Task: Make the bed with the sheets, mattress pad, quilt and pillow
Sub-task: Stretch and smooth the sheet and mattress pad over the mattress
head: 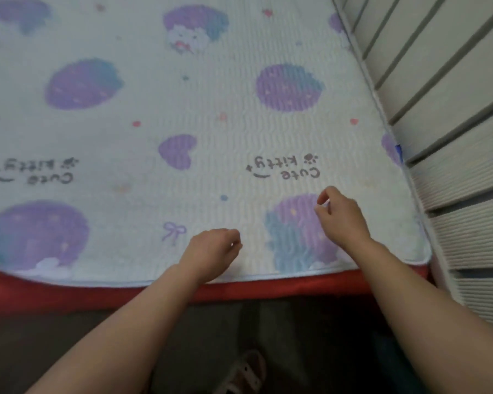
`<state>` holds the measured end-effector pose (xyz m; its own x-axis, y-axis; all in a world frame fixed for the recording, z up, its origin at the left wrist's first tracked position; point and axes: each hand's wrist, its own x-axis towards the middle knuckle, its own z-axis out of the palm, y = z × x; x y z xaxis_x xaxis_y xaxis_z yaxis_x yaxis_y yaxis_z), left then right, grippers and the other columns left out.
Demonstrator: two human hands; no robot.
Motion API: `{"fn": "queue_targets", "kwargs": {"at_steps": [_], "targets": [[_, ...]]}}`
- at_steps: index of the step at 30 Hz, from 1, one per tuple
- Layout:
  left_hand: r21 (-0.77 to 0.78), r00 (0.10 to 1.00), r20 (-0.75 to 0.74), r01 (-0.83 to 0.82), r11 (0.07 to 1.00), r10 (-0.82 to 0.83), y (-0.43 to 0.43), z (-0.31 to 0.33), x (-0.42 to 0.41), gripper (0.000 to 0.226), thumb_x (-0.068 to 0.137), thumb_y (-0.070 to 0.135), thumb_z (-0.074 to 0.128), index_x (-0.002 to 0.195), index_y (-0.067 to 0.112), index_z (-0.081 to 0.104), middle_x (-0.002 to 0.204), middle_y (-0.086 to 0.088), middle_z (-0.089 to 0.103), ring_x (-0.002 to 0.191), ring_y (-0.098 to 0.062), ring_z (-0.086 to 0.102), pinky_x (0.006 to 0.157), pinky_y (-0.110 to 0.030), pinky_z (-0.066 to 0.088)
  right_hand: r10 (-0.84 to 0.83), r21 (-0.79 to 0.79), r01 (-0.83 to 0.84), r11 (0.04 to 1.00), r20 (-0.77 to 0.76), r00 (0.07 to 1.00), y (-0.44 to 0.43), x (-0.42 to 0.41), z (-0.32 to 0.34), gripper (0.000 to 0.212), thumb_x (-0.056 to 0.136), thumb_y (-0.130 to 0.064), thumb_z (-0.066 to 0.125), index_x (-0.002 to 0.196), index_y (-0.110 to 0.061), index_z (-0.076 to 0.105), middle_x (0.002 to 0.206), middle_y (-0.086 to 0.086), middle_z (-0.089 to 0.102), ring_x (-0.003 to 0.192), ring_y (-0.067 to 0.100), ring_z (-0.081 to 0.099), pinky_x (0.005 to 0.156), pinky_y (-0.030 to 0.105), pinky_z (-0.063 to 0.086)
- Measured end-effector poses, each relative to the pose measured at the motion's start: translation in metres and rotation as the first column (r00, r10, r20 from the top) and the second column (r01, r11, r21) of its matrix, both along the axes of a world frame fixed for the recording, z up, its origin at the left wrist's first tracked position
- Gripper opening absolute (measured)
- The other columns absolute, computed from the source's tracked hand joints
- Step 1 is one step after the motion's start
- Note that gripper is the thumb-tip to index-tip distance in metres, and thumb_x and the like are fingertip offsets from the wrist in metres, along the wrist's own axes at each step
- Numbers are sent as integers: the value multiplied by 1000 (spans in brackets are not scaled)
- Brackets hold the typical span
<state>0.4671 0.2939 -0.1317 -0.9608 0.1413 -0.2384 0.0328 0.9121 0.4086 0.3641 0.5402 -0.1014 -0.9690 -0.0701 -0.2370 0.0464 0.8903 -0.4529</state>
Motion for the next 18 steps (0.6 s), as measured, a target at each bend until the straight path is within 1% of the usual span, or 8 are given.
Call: {"fn": "queue_targets", "kwargs": {"at_steps": [2, 4, 6, 8, 10, 12, 15, 18], "targets": [[8, 993, -29, -113, 994, 113, -46, 5, 18, 20, 94, 34, 44, 88, 20, 56, 92, -1, 64, 88, -25, 60, 68, -33, 41, 112, -18, -112, 994, 8, 994, -51, 5, 0, 5, 92, -25, 52, 92, -19, 52, 72, 9, 59, 74, 31, 58, 63, 35, 44], [44, 973, -47, -222, 974, 224, -94, 11, 37, 20, 94, 32, 46, 78, 22, 50, 91, -1, 63, 83, -25, 59, 63, -32, 40, 204, -26, -203, 979, 18, 979, -100, 14, 1, 7, 93, -24, 52, 93, -17, 52, 65, 4, 54, 70, 30, 57, 63, 37, 46], [39, 949, -47, -309, 950, 310, -148, 15, 61, 17, 94, 31, 48, 81, 21, 54, 90, 0, 64, 82, -24, 59, 63, -32, 39, 281, -35, -280, 959, 17, 960, -151, 25, 1, 6, 93, -23, 53, 91, -18, 52, 59, -2, 50, 69, 28, 55, 64, 38, 46], [20, 930, -47, -363, 932, 364, -199, 14, 86, 16, 93, 30, 50, 86, 19, 58, 84, 1, 64, 82, -24, 60, 63, -31, 39, 327, -36, -326, 945, 20, 945, -196, 37, 0, 5, 92, -23, 54, 90, -19, 53, 58, -5, 48, 68, 27, 55, 66, 39, 46], [33, 904, -56, -422, 906, 423, -254, 15, 117, 14, 91, 28, 53, 82, 19, 58, 79, 1, 63, 78, -25, 60, 60, -30, 35, 372, -32, -371, 928, 31, 928, -247, 52, 0, 5, 91, -22, 55, 89, -19, 54, 58, -6, 48, 67, 26, 54, 66, 40, 47], [41, 879, -63, -471, 881, 472, -309, 19, 150, 15, 89, 30, 54, 79, 19, 57, 76, 0, 63, 75, -26, 60, 59, -31, 37, 423, -24, -423, 906, 38, 905, -301, 68, 3, 4, 91, -21, 55, 88, -19, 54, 58, -6, 49, 67, 26, 56, 66, 39, 47], [72, 858, -83, -503, 862, 507, -381, 26, 191, 29, 83, 43, 42, 72, 18, 54, 70, 1, 62, 68, -24, 59, 57, -33, 40, 472, -6, -472, 882, 46, 881, -374, 90, 10, 5, 93, -23, 53, 88, -20, 53, 60, -5, 51, 65, 23, 54, 63, 37, 47], [89, 831, -82, -543, 835, 550, -442, 37, 221, 18, 85, 35, 50, 71, 23, 51, 71, 1, 61, 70, -26, 60, 59, -34, 42, 507, 3, -508, 862, 34, 861, -440, 106, 18, 5, 92, -22, 54, 87, -19, 54, 60, -3, 54, 64, 23, 54, 64, 38, 47]]}}
